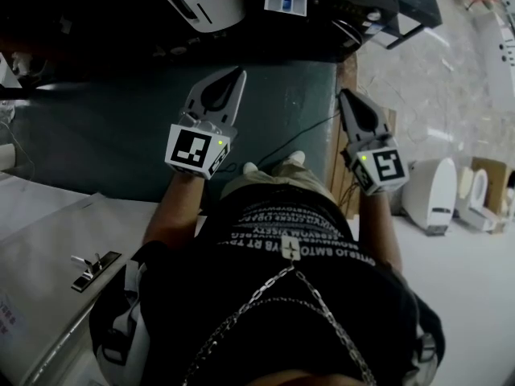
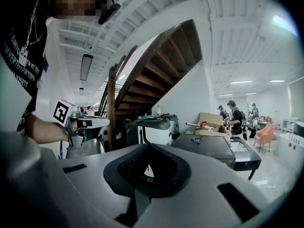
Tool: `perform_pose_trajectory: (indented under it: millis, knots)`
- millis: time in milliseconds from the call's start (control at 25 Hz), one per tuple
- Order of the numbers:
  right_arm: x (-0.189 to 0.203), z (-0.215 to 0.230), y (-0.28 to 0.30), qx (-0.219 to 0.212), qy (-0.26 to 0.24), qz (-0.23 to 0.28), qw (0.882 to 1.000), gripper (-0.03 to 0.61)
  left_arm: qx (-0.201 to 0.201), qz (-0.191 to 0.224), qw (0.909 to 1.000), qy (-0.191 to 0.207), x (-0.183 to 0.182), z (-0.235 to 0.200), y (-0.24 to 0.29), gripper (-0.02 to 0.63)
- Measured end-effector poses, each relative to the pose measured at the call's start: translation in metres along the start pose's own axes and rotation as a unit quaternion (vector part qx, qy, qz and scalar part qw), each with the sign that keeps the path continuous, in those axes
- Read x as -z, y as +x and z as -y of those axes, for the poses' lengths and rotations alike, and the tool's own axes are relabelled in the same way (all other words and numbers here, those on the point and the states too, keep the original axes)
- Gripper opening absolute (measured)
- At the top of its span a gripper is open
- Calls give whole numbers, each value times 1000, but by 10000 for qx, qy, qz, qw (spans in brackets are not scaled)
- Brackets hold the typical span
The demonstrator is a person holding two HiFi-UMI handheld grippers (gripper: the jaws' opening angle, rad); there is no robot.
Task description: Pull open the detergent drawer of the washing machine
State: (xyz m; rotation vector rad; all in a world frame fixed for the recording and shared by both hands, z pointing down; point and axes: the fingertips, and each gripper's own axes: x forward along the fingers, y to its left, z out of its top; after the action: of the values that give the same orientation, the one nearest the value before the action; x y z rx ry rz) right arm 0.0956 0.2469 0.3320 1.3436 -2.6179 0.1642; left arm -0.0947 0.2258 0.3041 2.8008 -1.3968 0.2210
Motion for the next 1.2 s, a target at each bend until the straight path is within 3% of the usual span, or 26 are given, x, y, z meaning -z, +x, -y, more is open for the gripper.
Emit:
perform_pose_trajectory:
  millis: [800,1200]
  knots:
    - [-6,99,-16,-50,171,208,9996,3,-213,-52,9997,92,-25,38,75,-5]
    - [-6,116,33,-14,231,95,9997,3,-267,-131,9995,55,-18,-3,96,-6]
